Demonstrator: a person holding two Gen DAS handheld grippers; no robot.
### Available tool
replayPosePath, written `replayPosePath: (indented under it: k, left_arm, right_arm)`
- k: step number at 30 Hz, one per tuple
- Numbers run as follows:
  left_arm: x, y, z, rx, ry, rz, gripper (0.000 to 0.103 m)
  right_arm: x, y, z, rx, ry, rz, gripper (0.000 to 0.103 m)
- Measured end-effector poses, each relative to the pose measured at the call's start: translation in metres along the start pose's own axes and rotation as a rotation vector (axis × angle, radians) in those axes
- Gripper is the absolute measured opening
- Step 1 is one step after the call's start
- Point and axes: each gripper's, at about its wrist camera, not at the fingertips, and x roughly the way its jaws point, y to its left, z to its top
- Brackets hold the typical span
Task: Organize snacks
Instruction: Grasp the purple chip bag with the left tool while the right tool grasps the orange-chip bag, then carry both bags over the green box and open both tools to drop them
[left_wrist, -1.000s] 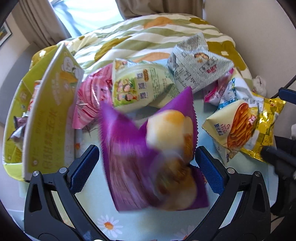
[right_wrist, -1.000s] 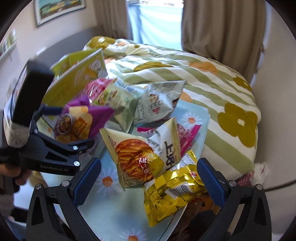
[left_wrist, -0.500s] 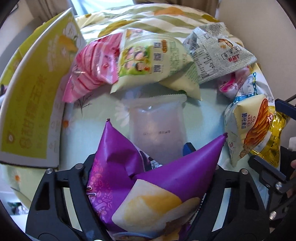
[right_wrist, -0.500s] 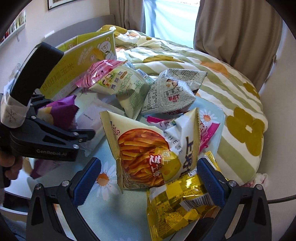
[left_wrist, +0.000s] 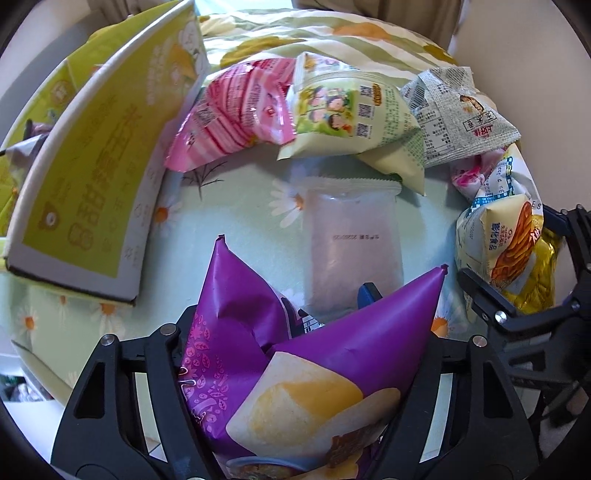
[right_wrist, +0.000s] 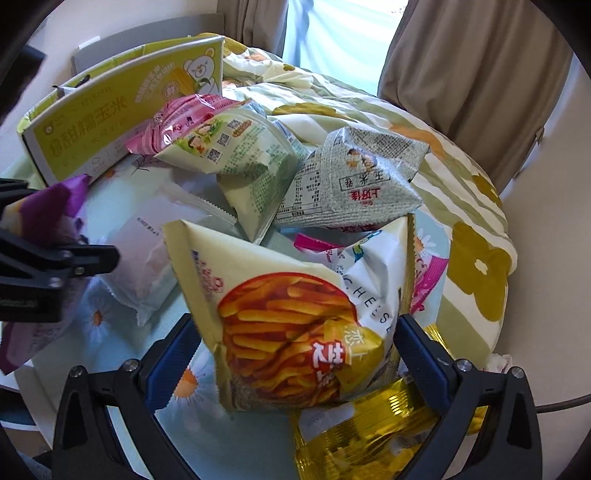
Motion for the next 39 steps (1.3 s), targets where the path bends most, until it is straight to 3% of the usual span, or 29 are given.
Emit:
replayPosePath:
  k: [2, 4, 8, 11, 26, 32, 39]
  left_arm:
    - [-0.002, 0.003, -0.001, -0.004, 0.001, 0.0, 0.069]
    - [-0.005, 0.005, -0.002, -0.007, -0.002, 0.001, 0.069]
    - [-0.009, 0.009, -0.007, -0.013, -0.004, -0.003, 0.069]
    - [-0.011, 0.01, -0.007, -0.014, -0.008, -0.009, 0.069]
    - [-0.067, 0.021, 0.007, 0.01, -0.075, -0.064, 0.069]
    - [-0.108, 0.039, 0.024, 0.02, -0.14, -0.088, 0.069]
    - [-0.157, 0.09, 0.055, 0.008, -0.225, -0.096, 0.069]
  right_arm:
    - [0.003, 0.001, -0.001, 0.006, 0.005, -0.006, 0.102]
    - [0.005, 0.001, 0.0, 0.01, 0.004, -0.015, 0.092]
    - [0.005, -0.001, 0.001, 0.027, -0.002, -0.01, 0.085]
    - [0.001, 0.001, 0.001, 0.028, -0.013, -0.018, 0.072]
    - [-0.05, 0.015, 0.017, 0.161, -0.044, 0.08, 0.066]
    - [-0.081, 0.023, 0.04, 0.231, -0.075, 0.124, 0.064]
    - [-0.119, 0.044, 0.085, 0.271, -0.142, 0.158, 0.064]
